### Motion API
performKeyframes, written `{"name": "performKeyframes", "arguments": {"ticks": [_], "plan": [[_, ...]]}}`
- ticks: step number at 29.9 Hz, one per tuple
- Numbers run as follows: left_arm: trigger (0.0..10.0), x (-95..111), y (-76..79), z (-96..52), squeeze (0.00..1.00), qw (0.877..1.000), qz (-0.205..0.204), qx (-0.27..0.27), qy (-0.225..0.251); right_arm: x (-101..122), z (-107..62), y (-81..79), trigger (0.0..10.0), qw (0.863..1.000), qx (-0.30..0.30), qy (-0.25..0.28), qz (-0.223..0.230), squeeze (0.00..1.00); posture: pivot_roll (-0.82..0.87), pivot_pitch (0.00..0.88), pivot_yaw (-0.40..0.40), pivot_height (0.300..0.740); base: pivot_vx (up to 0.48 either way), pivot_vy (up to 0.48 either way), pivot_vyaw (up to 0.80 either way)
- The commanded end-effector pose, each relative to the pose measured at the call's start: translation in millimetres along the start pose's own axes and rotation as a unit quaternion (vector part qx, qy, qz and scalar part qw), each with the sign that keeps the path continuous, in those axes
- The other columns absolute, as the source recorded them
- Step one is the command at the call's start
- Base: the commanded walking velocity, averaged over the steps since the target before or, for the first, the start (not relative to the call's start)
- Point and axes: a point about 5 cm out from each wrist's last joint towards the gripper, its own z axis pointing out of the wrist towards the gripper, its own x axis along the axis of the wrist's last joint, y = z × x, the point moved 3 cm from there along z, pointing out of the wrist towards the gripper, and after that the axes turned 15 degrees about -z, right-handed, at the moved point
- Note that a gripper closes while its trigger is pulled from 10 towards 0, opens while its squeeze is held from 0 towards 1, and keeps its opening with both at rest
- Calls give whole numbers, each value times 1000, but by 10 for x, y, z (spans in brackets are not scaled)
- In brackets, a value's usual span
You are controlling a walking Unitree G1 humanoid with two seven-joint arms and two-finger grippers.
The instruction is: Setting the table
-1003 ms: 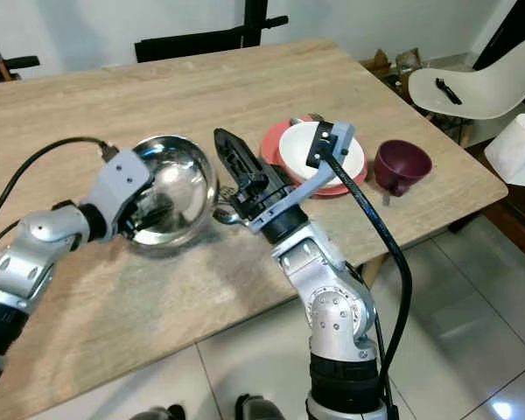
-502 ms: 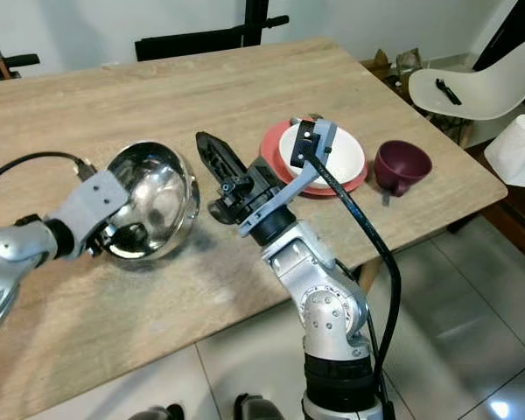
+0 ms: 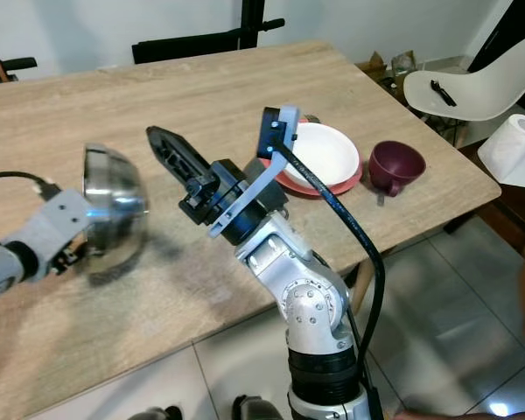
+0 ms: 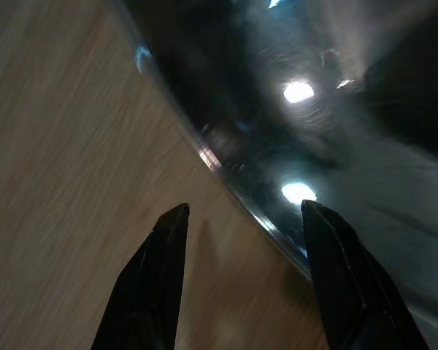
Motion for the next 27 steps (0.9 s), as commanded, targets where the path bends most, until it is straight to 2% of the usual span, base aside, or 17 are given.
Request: {"name": "performKeyframes", "arguments": {"ticks": [1,3,6,7,9,12,14,15,16,21,27], "plan": [[10000,-165,-73,-45,0,999,-14,16,-39,-28,30,-50,10000,1000,15,-4,7,0,-4,123,-20,740,0,0,0],[10000,-108,-119,-60,0,999,-20,23,-29,-39,35,-55,10000,1000,17,-5,8,0,6,119,-22,740,0,0,0],[10000,175,-139,-43,0,997,-64,23,33,-55,44,-61,10000,1000,19,-7,9,0,5,111,-19,740,0,0,0],[10000,175,-139,-43,0,997,-64,23,33,-55,44,-61,10000,1000,19,-7,9,0,5,111,-19,740,0,0,0],[10000,457,-110,-12,0,990,-109,16,92,-53,45,-56,10000,1000,18,-5,7,0,-4,104,-10,740,0,0,0],[10000,577,-104,-3,0,985,-127,13,115,-49,41,-52,10000,1000,16,-4,6,0,-6,103,-12,740,0,0,0],[10000,790,-81,10,0,974,-155,-1,163,-45,29,-42,10000,1000,13,-4,4,0,-9,98,-8,740,0,0,0],[10000,790,-81,10,0,974,-155,-1,163,-45,29,-42,10000,1000,13,-4,4,0,-9,98,-8,740,0,0,0],[10000,906,-27,24,0,966,-183,-20,183,-44,16,-45,10000,1000,13,-4,4,0,-21,92,-1,740,0,0,0],[10000,1020,-42,-10,0,958,-194,-25,208,-9,-1,-53,10000,1000,15,-4,1,0,-21,92,-1,740,0,0,0],[10000,1034,-117,-122,0,962,-164,-31,217,-15,-73,-26,10000,1000,11,-29,3,0,-19,97,-12,740,0,0,0]]}}
